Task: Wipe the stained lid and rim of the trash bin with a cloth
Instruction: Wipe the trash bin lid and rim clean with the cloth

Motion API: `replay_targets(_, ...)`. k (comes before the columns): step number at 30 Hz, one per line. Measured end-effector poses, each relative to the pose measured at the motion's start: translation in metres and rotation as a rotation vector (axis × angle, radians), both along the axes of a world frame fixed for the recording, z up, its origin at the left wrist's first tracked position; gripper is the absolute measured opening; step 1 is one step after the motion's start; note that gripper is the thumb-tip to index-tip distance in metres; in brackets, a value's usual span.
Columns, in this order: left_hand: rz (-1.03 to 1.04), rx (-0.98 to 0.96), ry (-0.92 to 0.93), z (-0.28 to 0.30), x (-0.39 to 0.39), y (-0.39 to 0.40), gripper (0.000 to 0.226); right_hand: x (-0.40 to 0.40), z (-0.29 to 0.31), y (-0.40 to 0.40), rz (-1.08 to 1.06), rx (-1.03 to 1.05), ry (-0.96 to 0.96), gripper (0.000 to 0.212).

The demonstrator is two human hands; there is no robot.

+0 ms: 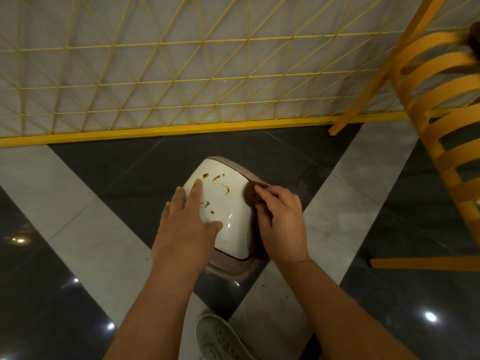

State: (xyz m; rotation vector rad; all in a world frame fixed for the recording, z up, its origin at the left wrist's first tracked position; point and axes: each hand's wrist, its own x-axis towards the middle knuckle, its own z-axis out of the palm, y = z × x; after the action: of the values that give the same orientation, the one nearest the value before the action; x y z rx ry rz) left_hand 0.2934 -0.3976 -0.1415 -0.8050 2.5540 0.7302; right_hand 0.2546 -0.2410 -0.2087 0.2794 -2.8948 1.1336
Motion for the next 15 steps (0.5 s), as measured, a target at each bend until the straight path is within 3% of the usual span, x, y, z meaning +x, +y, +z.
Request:
replay_targets(2,0.001,-0.011,-0.001,0.000,0.000,0.002,0.085,0.001,0.007,-0.018,-0.001,-0.001,0.012,0.037)
replay_targets(6,0.005,-0.011,0.012,0.001,0.000,0.003,0.085,0.007,0.012,-0.019,0.233,0.058,0.107,0.038)
replay_targets(9,0.004,-0.007,0.003,0.001,-0.001,0.004,0.084,-0.010,0.006,-0.006,0.019,-0.025,0.018,0.035)
replay_targets(11,0.004,-0.012,0.003,0.001,0.000,0.003,0.084,0.003,0.005,-0.010,0.004,-0.014,0.022,0.036)
replay_targets(15,-0.005,-0.010,0.009,-0.002,0.001,0.001,0.083,0.056,0.003,-0.005,0.285,-0.011,0.042,0.039)
